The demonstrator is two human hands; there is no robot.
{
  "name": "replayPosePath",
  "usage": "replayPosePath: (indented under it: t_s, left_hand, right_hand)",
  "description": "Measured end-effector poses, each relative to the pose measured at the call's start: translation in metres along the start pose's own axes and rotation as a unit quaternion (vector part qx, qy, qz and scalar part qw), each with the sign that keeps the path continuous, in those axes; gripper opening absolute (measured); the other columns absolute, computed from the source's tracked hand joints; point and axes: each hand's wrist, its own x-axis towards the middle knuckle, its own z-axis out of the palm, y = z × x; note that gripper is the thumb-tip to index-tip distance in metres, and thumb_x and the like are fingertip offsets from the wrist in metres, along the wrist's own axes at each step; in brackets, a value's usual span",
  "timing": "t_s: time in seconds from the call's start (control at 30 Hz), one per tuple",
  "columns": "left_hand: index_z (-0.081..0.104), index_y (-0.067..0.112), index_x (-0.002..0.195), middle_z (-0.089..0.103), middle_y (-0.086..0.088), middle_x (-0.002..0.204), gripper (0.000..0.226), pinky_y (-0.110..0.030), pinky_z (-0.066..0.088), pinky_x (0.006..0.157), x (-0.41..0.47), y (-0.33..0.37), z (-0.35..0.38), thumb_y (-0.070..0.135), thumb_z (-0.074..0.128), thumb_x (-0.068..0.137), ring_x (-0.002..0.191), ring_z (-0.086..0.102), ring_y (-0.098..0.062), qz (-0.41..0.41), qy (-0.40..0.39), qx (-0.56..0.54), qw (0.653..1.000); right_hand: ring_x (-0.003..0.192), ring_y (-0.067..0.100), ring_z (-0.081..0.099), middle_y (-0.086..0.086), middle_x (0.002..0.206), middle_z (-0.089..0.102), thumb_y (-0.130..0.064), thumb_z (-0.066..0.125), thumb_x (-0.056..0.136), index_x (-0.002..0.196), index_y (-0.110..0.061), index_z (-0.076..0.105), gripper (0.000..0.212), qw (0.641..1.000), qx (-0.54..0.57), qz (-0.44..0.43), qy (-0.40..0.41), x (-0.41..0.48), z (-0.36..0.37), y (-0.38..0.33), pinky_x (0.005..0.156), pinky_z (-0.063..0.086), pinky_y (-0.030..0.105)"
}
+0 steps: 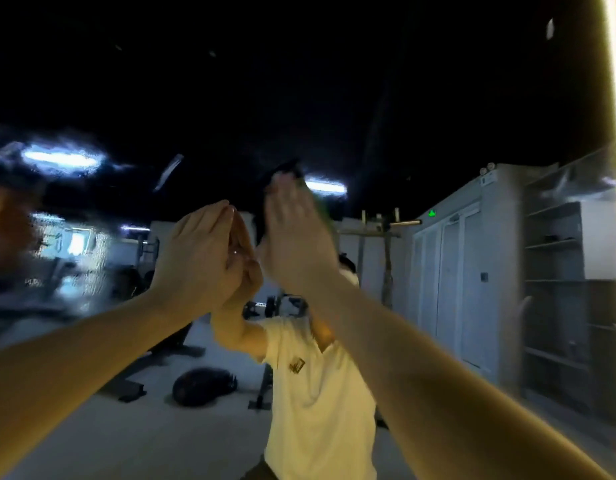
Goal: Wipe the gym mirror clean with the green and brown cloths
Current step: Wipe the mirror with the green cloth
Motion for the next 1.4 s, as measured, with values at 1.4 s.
replayPosePath:
  t_s: [1.4]
  left_hand:
    - [0.001, -0.002, 0.162, -0.005, -0.019, 0.171, 0.114, -0.041, -0.003, 0.125, -0.058, -0.004, 0.019, 0.079, 0.021, 0.084, 0.159, -0.005, -0.028, 0.074, -0.124, 0.031, 0.989]
  right_hand:
    - [0.158, 0.025, -0.014, 0.012, 0.172, -0.004, -0.041, 0.032, 0.106, 0.164, -0.009, 0.005, 0.072, 0.995, 0.076, -0.059, -0.028, -0.177, 0.051, -0.034, 0.128, -0.008, 0.043]
